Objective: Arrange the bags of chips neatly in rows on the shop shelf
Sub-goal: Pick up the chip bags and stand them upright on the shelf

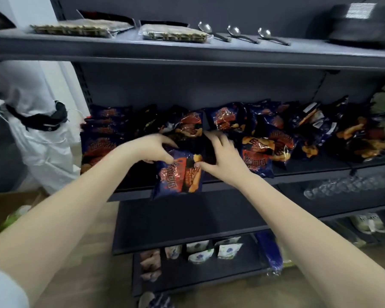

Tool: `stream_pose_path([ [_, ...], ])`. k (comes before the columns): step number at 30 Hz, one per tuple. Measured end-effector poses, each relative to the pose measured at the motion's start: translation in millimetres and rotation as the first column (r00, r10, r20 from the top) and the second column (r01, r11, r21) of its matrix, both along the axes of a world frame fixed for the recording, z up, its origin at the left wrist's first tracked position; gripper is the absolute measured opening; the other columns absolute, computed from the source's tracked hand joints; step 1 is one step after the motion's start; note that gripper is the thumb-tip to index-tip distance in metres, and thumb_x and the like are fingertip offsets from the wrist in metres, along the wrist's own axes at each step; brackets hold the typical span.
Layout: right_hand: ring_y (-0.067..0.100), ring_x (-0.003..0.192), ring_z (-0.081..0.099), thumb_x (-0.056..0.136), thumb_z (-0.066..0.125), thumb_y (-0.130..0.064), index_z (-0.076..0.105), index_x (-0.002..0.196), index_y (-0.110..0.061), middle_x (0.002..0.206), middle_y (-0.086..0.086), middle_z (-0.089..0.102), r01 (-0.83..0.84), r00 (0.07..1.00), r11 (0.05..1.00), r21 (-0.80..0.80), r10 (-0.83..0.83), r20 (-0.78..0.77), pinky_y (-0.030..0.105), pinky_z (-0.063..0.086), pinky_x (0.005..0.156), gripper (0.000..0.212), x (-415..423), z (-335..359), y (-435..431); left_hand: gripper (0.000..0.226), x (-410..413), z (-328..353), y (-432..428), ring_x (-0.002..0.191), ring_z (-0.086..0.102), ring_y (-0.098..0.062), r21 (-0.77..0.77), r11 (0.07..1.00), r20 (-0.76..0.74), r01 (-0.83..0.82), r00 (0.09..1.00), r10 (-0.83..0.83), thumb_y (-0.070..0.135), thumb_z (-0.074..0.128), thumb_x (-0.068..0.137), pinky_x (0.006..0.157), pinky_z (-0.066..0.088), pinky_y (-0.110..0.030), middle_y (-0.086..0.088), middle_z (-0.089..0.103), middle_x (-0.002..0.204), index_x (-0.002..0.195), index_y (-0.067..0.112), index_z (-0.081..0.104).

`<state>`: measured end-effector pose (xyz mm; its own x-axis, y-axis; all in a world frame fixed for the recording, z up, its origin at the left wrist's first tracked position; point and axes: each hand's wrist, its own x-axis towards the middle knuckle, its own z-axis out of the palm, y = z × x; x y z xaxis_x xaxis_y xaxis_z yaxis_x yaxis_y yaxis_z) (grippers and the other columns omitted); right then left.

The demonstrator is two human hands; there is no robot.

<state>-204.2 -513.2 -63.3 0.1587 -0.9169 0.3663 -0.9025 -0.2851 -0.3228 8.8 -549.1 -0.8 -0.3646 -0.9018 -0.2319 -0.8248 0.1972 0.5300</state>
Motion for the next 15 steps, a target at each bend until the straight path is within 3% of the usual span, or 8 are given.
stream_pose_path([
  [3,0.028,0.13,0.038,0.073,0.073,-0.052,0.03,0.144,-0.022,0.144,0.007,0.037,-0.222,0.974,0.967,0.124,0.214,0.072,0.039,0.034,0.106,0.088,25,8,2,0.051,16,7,14,0.086,0.06,-0.018,-0.047,0.996,0.146,0.08,0.987,-0.073,0.02,0.072,0.071,0.076,0.055,-0.035,0.005,0.058,0.102,0.118,0.031,0.057],
  [5,0.016,0.124,0.046,0.073,0.075,-0.046,0.04,0.139,-0.021,0.136,0.001,0.05,-0.344,0.932,0.891,0.296,0.285,0.226,0.023,0.036,0.1,0.08,47,7,10,0.049,22,0,24,0.078,0.059,-0.016,-0.018,0.998,0.081,0.057,0.995,-0.055,0.02,0.072,0.07,0.067,0.054,-0.032,0.003,0.059,0.097,0.115,0.03,0.055],
  [7,0.011,0.114,0.055,0.076,0.075,-0.04,0.049,0.131,-0.023,0.125,-0.005,0.059,-0.431,0.888,0.772,0.468,0.271,0.371,0.021,0.042,0.092,0.064,68,-1,19,0.05,30,-9,35,0.075,0.058,-0.013,-0.006,1.0,-0.009,0.02,1.0,-0.02,0.019,0.07,0.072,0.066,0.052,-0.03,0.002,0.062,0.095,0.118,0.026,0.052],
  [10,0.012,0.103,0.064,0.078,0.075,-0.031,0.061,0.118,-0.02,0.113,-0.003,0.068,-0.563,0.773,0.633,0.532,0.174,0.61,0.025,0.049,0.091,0.044,89,-18,29,0.052,47,-23,50,0.094,0.062,-0.013,-0.034,0.999,-0.092,-0.026,0.996,0.023,0.019,0.066,0.077,0.084,0.051,-0.03,0.001,0.064,0.107,0.126,0.027,0.048],
  [12,0.013,0.097,0.067,0.076,0.078,-0.031,0.066,0.111,-0.017,0.106,-0.001,0.071,-0.577,0.707,0.652,0.492,0.097,0.701,0.03,0.052,0.09,0.04,99,-25,30,0.051,62,-31,57,0.103,0.059,-0.01,-0.068,0.99,-0.177,-0.126,0.978,0.112,0.024,0.068,0.078,0.09,0.049,-0.031,0.004,0.062,0.108,0.125,0.034,0.048],
  [15,0.012,0.093,0.068,0.064,0.082,-0.045,0.067,0.106,-0.021,0.101,-0.002,0.072,-0.442,0.685,0.798,0.409,0.006,0.728,0.037,0.054,0.089,0.051,108,-31,24,0.055,83,-38,64,0.105,0.059,-0.011,-0.143,0.926,-0.418,-0.349,0.87,0.263,0.039,0.075,0.069,0.097,0.047,-0.038,0.012,0.063,0.104,0.116,0.041,0.048],
])
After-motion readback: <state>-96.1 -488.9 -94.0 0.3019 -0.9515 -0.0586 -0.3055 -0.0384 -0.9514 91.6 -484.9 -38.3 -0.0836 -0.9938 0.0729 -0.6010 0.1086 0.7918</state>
